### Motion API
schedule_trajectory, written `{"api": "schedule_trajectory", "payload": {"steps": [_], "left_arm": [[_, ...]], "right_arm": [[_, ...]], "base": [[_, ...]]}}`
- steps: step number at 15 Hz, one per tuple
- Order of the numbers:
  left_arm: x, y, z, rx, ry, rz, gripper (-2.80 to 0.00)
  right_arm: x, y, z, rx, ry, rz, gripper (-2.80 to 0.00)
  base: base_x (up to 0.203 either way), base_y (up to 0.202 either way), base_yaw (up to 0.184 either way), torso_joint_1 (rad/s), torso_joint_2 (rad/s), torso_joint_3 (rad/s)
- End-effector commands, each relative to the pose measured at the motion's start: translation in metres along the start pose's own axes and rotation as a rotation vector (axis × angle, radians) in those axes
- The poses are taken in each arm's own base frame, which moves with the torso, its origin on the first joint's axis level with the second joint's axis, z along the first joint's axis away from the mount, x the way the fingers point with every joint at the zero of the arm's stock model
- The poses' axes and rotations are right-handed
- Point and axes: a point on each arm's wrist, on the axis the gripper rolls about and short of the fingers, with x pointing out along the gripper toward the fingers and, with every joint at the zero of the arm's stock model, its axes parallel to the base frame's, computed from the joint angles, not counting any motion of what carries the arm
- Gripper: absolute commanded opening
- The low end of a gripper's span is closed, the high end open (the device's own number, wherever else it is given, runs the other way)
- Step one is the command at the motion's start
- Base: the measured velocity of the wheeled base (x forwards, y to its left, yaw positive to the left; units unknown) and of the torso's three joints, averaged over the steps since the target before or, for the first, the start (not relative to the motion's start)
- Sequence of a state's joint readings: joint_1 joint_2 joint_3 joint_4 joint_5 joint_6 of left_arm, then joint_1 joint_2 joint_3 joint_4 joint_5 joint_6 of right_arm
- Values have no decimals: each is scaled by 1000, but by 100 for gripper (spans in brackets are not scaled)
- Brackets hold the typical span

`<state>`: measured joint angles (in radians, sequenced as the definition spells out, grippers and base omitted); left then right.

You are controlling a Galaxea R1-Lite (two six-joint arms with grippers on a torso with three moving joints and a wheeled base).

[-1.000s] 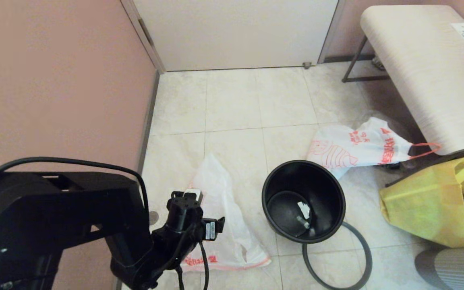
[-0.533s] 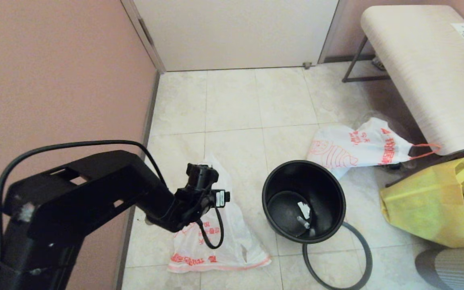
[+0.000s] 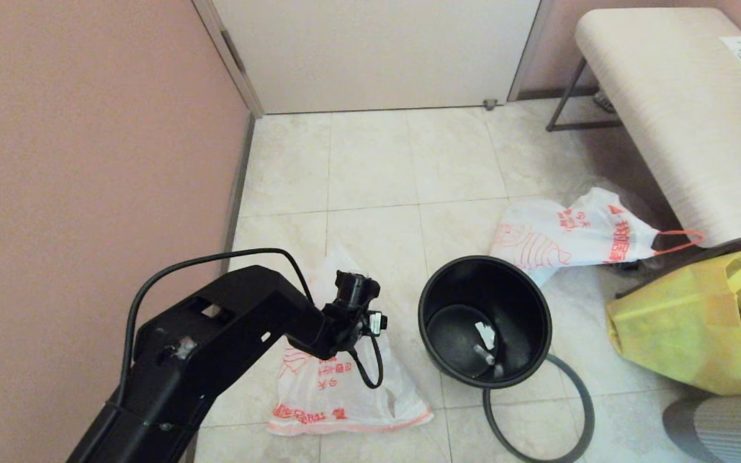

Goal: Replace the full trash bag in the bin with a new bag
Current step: Pick up a new trash bag

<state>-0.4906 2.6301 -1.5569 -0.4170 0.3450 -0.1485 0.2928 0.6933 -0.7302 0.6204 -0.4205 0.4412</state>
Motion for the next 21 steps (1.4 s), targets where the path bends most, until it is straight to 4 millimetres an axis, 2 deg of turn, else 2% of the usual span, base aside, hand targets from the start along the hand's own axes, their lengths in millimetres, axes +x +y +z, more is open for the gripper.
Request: {"api": "schedule_trajectory", "payload": {"steps": [1,2,3,7,9,10,13,17,19,21], "left_arm": [[15,-6,-13,12,26,7,0],[19,-6,-15,18,51,18,0],[21,-5,-16,17,55,33,-280],[19,6,-11,5,55,55,-280],[9,15,-6,-1,62,77,-280],[-4,20,1,-9,63,92,-280],[-75,42,33,-78,99,125,-280],[-202,74,73,-148,93,72,-280],[-274,77,75,-98,158,14,-280],[-338,63,64,56,312,-69,-280]], "right_arm": [[-1,0,0,3,-2,0,-280],[0,1,2,4,-8,4,-280],[1,2,3,6,-13,8,-280],[4,5,5,6,-3,34,-280],[4,4,4,6,-4,33,-280],[4,4,4,6,-5,33,-280],[5,5,4,7,1,32,-280],[8,4,-1,5,16,20,-280],[10,5,-2,2,25,12,-280],[18,11,3,4,20,14,-280]], "base": [[0,0,0,0,0,0],[0,0,0,0,0,0],[0,0,0,0,0,0],[0,0,0,0,0,0],[0,0,0,0,0,0],[0,0,0,0,0,0],[0,0,0,0,0,0],[0,0,0,0,0,0],[0,0,0,0,0,0],[0,0,0,0,0,0]]}}
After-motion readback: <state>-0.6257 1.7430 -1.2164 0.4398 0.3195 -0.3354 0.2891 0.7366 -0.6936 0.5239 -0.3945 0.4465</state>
